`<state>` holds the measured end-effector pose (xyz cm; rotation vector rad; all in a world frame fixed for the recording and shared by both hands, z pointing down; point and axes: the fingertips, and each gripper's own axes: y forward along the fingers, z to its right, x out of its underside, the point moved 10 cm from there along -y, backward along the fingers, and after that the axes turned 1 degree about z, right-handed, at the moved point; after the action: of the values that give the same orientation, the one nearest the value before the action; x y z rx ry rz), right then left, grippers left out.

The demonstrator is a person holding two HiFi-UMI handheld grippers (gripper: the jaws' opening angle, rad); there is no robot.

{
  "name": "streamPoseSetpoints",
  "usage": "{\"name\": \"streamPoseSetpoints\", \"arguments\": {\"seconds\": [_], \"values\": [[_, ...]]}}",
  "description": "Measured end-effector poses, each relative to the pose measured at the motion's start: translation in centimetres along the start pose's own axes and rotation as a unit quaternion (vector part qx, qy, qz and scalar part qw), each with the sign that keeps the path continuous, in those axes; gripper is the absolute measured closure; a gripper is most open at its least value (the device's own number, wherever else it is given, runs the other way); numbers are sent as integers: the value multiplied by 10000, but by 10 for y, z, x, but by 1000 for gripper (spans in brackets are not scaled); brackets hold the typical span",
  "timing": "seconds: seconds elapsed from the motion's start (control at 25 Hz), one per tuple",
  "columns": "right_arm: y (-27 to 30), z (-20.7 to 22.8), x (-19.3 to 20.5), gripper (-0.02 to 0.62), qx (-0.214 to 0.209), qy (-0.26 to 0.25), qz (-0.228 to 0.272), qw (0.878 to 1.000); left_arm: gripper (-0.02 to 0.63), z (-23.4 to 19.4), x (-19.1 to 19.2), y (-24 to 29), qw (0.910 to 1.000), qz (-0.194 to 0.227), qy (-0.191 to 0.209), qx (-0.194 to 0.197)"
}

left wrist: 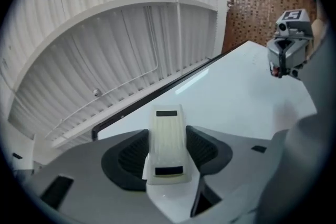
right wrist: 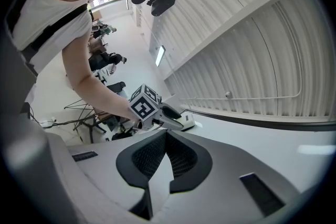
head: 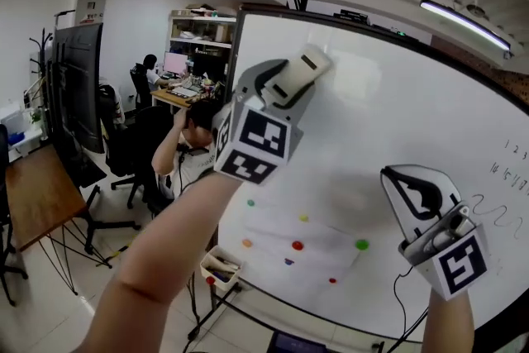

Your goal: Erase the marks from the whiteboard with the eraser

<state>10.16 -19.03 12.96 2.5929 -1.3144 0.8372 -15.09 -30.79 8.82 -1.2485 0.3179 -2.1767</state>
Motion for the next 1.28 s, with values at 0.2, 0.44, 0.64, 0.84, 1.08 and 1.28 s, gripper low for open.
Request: {"name": "streamPoseSetpoints", "arguments": {"seconds": [0.2, 0.44, 0.64, 0.84, 1.08, 1.28], "values": [[-3, 15, 1, 581, 151, -13, 193, 9997, 360, 14, -3, 12, 9984, 70, 455, -316], [19, 0, -10, 581, 55, 85, 239, 9997, 358, 36, -3, 6, 9947, 201, 868, 511], [24, -3, -12, 581, 69, 104, 344, 9993, 353, 0, 11, 15, 9981, 79, 491, 377], [7, -5, -14, 581, 143, 302, 361, 9988, 353, -31, 17, 11, 9991, -209, -139, -330], [-1, -1, -16, 581, 322, 430, 231, 9983, 354, -57, 21, 12, 9931, -195, -128, -1151], [-7, 4, -5, 581, 351, 515, 94, 9980, 360, -49, 21, 8, 9901, -6, -520, -1306]]}}
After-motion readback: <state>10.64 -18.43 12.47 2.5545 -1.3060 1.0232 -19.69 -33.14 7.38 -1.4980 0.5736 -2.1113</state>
